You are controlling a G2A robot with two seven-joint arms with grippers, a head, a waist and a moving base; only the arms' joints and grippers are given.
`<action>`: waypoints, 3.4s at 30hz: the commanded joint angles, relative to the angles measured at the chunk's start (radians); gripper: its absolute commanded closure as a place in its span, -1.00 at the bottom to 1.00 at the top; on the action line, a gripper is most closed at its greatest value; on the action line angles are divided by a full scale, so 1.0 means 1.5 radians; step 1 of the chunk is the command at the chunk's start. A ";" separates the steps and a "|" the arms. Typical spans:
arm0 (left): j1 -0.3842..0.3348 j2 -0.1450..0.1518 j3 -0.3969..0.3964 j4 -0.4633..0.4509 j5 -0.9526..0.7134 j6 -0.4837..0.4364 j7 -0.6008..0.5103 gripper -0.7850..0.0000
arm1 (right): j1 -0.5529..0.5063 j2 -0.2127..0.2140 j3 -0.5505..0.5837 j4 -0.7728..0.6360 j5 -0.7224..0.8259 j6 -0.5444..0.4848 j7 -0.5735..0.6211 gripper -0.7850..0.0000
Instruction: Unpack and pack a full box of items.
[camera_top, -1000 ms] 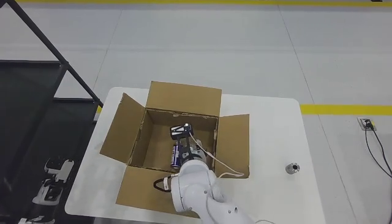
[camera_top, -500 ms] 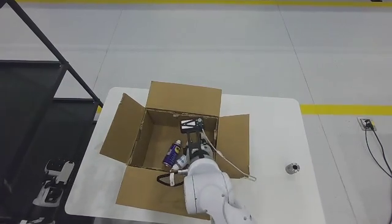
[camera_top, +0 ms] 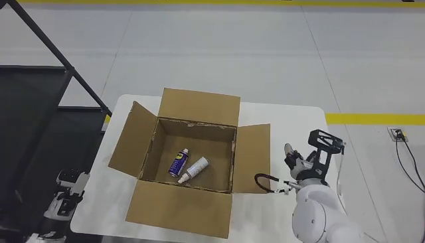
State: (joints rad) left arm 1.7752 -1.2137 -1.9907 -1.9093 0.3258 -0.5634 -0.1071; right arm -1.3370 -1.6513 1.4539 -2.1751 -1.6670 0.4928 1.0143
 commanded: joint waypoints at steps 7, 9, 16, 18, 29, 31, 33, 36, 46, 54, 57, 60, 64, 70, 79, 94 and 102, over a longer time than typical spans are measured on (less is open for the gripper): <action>-0.020 0.001 0.021 -0.008 0.019 0.015 -0.018 -1.00 | 0.088 0.014 0.172 0.161 0.023 -0.036 0.154 -1.00; -0.024 0.001 0.025 -0.011 0.025 0.019 -0.021 -1.00 | 0.120 0.018 0.195 0.215 0.016 -0.049 0.181 -1.00; -0.032 0.001 0.034 -0.013 0.036 0.032 -0.025 -1.00 | 0.196 0.032 0.248 0.363 -0.008 -0.083 0.240 -0.59; -0.032 0.001 0.035 -0.014 0.038 0.035 -0.026 -1.00 | 0.209 0.035 0.254 0.393 -0.015 -0.081 0.240 -0.49; -0.032 0.001 0.041 -0.021 0.053 0.045 -0.023 -1.00 | 0.233 0.044 0.272 0.477 0.027 -0.105 0.210 0.15; -0.032 0.001 0.041 -0.022 0.054 0.046 -0.022 -1.00 | 0.235 0.046 0.273 0.482 0.036 -0.110 0.205 0.53; -0.031 0.001 0.042 -0.022 0.056 0.047 -0.021 -1.00 | 0.234 0.046 0.274 0.478 0.051 -0.114 0.195 1.00; -0.030 0.001 0.042 -0.023 0.057 0.048 -0.020 -1.00 | 0.227 0.047 0.272 0.458 0.069 -0.118 0.187 1.00; -0.019 0.001 0.036 -0.023 0.052 0.039 -0.004 -1.00 | 0.090 0.029 0.145 0.097 0.170 -0.071 0.072 1.00; 0.002 -0.002 0.021 -0.006 0.020 0.025 0.023 -1.00 | -0.014 0.018 -0.148 -0.084 0.083 -0.088 -0.085 1.00; 0.011 -0.003 0.013 0.002 0.007 0.019 0.032 -1.00 | -0.007 0.015 -0.254 -0.054 0.033 -0.100 -0.108 1.00; 0.019 -0.004 0.004 0.009 -0.003 0.014 0.039 -1.00 | 0.042 0.006 -0.334 0.028 -0.021 -0.094 -0.076 1.00; 0.027 -0.005 -0.004 0.014 -0.014 0.008 0.045 -1.00 | 0.161 -0.019 -0.397 0.196 -0.059 -0.055 0.003 1.00; 0.036 -0.006 -0.013 0.016 -0.021 0.002 0.047 -1.00 | 0.347 -0.065 -0.440 0.456 -0.056 0.000 0.116 1.00; 0.031 -0.007 -0.022 0.027 -0.037 -0.005 0.042 -1.00 | 0.537 -0.121 -0.399 0.760 0.044 0.042 0.167 1.00; 0.023 -0.008 -0.029 0.036 -0.044 -0.007 0.033 -1.00 | 0.650 -0.170 -0.345 1.016 0.225 0.027 0.054 1.00; 0.022 -0.010 -0.030 0.035 -0.042 -0.004 0.032 -1.00 | 0.662 -0.181 -0.348 1.073 0.238 -0.002 0.022 1.00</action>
State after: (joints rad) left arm 1.8093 -1.2279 -2.0365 -1.8571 0.2626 -0.5714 -0.0592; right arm -0.3437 -1.9224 0.9323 -0.5709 -1.3108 0.4927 1.0509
